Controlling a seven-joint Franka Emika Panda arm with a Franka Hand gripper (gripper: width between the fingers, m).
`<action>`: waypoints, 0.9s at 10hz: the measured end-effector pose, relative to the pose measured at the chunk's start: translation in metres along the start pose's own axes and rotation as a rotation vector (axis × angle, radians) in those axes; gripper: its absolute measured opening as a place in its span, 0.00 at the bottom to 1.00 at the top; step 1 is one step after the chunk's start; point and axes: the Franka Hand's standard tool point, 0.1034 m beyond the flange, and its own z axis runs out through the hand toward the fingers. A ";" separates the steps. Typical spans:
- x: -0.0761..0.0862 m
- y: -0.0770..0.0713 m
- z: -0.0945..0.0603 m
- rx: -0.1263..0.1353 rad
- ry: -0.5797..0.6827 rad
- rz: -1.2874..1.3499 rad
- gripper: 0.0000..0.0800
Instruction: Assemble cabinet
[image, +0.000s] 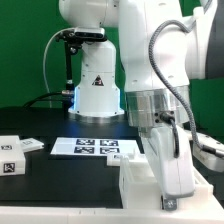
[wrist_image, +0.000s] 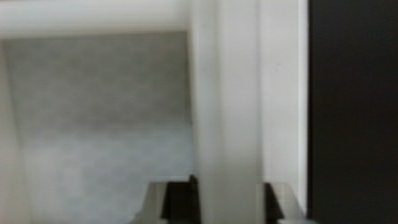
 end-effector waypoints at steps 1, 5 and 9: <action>0.000 0.000 0.001 0.002 0.007 0.004 0.11; 0.001 0.000 0.001 0.004 0.028 -0.002 0.12; 0.000 0.004 -0.004 -0.020 0.016 -0.011 0.60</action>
Offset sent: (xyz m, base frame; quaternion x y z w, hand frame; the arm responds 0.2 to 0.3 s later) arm -0.0002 0.0142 -0.0166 -0.0186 0.0182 0.0265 0.9993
